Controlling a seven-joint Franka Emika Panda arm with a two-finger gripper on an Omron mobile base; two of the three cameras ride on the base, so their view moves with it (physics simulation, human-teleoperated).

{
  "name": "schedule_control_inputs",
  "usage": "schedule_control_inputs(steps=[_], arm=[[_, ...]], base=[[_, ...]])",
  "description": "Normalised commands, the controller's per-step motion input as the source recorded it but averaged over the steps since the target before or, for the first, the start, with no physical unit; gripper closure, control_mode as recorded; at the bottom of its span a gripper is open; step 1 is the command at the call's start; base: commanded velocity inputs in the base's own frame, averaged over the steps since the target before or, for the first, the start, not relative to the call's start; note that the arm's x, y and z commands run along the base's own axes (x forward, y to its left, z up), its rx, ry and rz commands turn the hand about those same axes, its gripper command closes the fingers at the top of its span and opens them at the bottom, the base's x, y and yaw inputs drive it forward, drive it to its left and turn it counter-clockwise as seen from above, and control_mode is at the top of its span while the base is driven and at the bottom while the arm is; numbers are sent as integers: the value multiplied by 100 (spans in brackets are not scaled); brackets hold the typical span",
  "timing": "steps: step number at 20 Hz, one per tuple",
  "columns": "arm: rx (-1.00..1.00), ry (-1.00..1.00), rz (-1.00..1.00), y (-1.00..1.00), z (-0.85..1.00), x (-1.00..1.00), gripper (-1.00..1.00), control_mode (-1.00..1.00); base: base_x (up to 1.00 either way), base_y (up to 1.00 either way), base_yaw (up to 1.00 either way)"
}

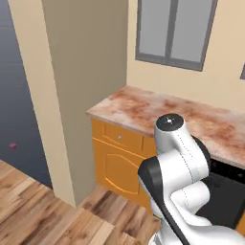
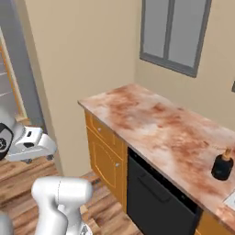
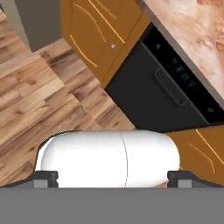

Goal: Restock the sink supplies by placing the sponge and soap dispenser on the counter and next to the sink. Make sure the soap dispenser is upright.

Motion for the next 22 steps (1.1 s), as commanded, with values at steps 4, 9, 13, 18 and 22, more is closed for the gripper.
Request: schedule_control_inputs(steps=[4, 9, 13, 18, 22], arm=[[0, 0, 0, 0, 0, 0, -100, 100], [0, 0, 0, 0, 0, 0, -100, 100], [0, 0, 0, 0, 0, 0, -100, 100], [0, 0, 0, 0, 0, 0, -100, 100], [0, 0, 0, 0, 0, 0, -100, 100]], base=[[-1, 100, 65], [0, 100, 55], [10, 100, 50], [51, 92, 44], [100, 16, 40]])
